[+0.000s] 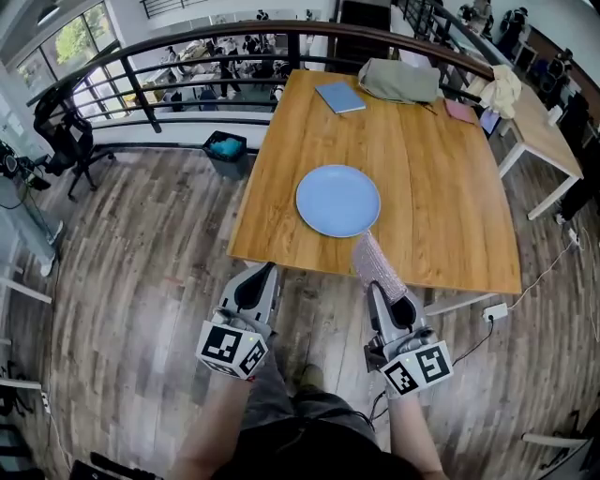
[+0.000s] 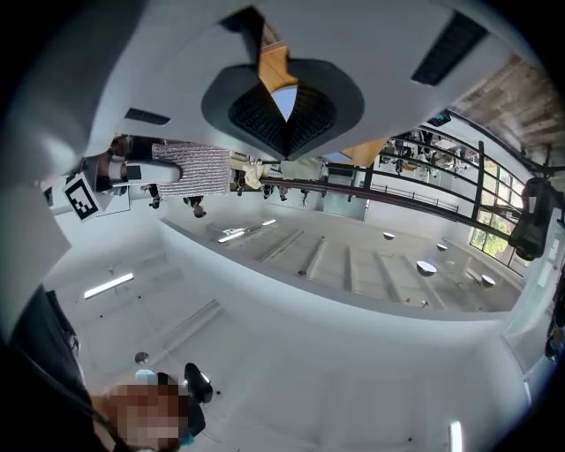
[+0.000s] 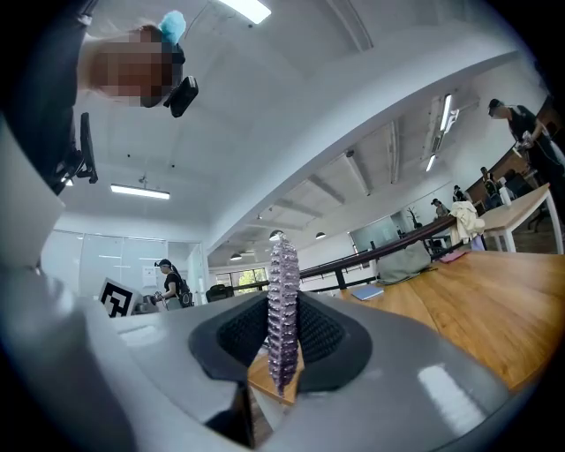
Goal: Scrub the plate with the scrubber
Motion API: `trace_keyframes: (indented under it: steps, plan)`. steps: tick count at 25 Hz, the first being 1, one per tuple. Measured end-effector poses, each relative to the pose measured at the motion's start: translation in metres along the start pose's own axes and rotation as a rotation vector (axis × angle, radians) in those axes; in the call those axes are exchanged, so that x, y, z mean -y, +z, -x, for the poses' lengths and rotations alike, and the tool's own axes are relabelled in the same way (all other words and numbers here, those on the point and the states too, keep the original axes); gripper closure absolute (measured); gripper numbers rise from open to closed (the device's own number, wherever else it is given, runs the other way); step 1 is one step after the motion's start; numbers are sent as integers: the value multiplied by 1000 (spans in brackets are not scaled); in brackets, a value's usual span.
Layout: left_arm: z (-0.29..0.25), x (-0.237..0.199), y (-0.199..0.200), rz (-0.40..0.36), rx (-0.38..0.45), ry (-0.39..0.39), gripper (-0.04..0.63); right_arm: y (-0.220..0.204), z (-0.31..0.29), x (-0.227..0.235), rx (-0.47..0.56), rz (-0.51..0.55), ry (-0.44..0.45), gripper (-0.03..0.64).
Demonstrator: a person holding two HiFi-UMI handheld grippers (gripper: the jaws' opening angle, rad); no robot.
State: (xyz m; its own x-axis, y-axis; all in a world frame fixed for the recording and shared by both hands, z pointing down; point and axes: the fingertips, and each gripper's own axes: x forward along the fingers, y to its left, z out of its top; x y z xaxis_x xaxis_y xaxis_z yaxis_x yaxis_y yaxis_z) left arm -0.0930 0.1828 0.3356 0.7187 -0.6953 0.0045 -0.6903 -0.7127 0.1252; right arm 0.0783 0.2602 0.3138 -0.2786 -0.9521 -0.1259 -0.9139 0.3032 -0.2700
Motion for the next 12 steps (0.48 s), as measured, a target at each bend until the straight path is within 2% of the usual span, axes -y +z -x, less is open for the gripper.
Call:
trace_keyframes:
  steps: [5, 9, 12]
  plan:
    - [-21, -9, -18, 17, -27, -13, 600, -16, -14, 18, -37, 11, -16, 534]
    - [-47, -16, -25, 7, -50, -63, 600, -23, -35, 37, -60, 27, -56, 534]
    - [-71, -26, -39, 40, -72, -95, 600, -26, -50, 50, -70, 21, -59, 534]
